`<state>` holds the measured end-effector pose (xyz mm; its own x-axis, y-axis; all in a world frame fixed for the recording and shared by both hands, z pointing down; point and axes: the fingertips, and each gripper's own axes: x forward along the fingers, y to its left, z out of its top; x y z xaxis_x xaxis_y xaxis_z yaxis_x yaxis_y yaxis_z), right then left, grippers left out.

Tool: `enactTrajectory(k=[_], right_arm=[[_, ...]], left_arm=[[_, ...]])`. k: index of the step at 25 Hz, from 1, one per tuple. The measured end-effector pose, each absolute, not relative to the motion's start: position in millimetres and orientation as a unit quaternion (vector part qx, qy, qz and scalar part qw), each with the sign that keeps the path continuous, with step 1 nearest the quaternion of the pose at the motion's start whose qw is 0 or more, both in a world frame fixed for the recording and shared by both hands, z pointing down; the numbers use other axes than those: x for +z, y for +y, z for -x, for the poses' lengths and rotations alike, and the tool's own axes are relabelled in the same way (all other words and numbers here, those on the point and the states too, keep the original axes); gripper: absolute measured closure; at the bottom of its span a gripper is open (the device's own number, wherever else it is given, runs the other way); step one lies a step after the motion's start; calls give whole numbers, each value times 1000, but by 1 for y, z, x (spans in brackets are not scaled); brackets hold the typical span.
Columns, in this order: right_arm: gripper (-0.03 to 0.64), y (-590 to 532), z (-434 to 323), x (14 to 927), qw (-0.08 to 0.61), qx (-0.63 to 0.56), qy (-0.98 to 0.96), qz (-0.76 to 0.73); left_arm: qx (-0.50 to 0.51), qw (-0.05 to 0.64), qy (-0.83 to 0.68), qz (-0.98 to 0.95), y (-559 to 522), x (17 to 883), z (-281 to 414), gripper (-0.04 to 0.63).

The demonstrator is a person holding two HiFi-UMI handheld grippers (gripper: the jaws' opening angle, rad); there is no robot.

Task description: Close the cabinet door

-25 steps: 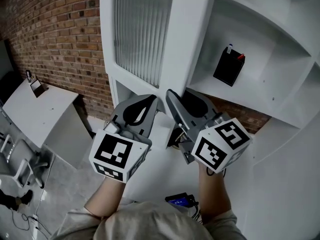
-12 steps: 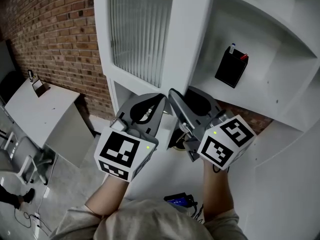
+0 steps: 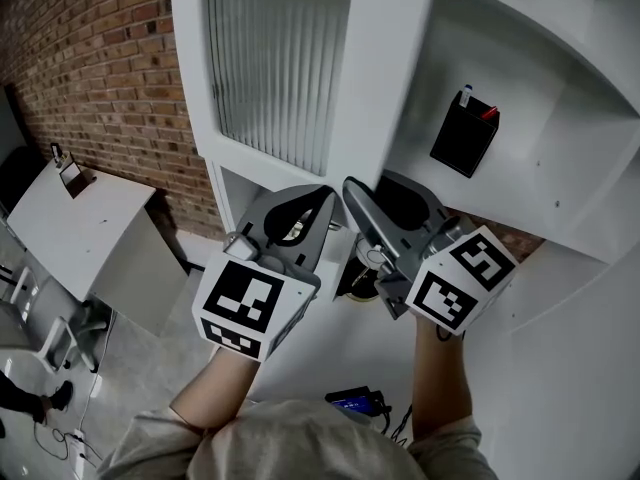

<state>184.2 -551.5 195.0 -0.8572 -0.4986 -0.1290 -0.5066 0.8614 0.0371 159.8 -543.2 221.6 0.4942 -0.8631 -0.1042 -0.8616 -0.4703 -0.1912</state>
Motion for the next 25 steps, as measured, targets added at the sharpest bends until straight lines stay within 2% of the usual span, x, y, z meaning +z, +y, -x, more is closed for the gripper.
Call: enactTrajectory(k=[25], right_arm=[[503,-595,-192,193,46,28,959,279]], left_arm=[[2,95,494,864,-582,219,-167,589]])
